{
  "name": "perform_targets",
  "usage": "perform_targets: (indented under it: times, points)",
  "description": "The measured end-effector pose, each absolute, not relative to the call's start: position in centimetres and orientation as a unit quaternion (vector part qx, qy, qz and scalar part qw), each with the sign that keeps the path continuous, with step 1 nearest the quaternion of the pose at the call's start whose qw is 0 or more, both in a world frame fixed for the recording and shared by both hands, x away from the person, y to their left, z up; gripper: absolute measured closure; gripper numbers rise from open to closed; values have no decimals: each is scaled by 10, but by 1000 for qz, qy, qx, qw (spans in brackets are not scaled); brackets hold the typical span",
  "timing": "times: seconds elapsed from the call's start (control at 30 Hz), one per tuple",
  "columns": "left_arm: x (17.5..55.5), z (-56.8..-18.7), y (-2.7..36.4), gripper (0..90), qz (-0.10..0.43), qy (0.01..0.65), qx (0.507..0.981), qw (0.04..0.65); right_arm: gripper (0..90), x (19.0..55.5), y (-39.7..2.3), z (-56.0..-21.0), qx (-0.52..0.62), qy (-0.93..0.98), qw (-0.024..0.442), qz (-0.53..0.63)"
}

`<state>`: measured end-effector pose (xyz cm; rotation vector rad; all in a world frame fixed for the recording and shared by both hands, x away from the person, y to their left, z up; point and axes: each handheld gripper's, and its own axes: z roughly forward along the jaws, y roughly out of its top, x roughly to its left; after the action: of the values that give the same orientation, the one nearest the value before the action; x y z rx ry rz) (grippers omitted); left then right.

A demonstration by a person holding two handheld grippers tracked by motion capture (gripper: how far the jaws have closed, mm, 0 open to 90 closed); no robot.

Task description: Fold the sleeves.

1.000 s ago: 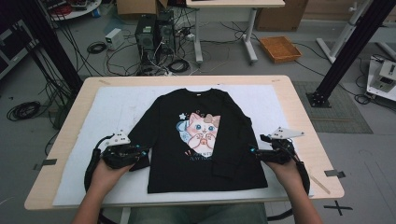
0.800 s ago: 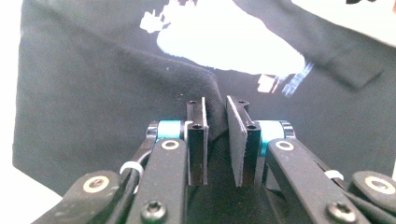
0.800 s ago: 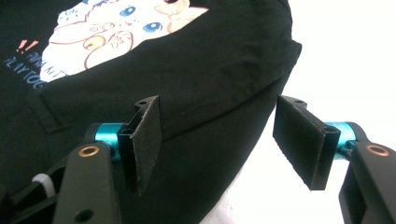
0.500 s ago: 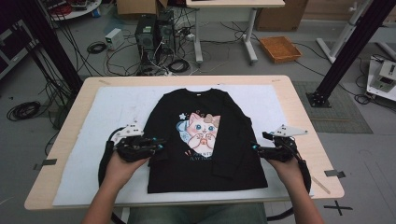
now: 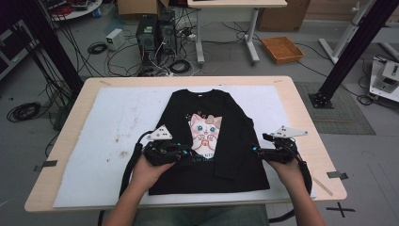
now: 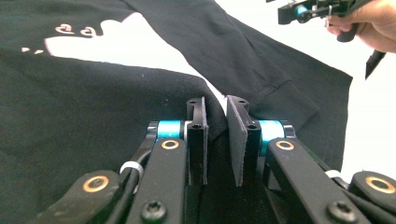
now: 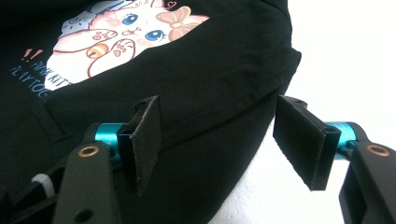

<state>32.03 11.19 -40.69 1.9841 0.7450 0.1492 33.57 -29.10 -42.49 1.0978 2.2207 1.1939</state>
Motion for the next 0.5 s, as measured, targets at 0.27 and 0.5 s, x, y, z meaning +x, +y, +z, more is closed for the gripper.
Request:
perform_targets:
  times: [0.27,0.5]
  points:
    - [317,-405,107,521,72,302,808,501,325,335,-291,-425,389,794,196,424]
    - [319,-403,125,401,103,321,794,505,312,335,-291,-425,387,795,194,425]
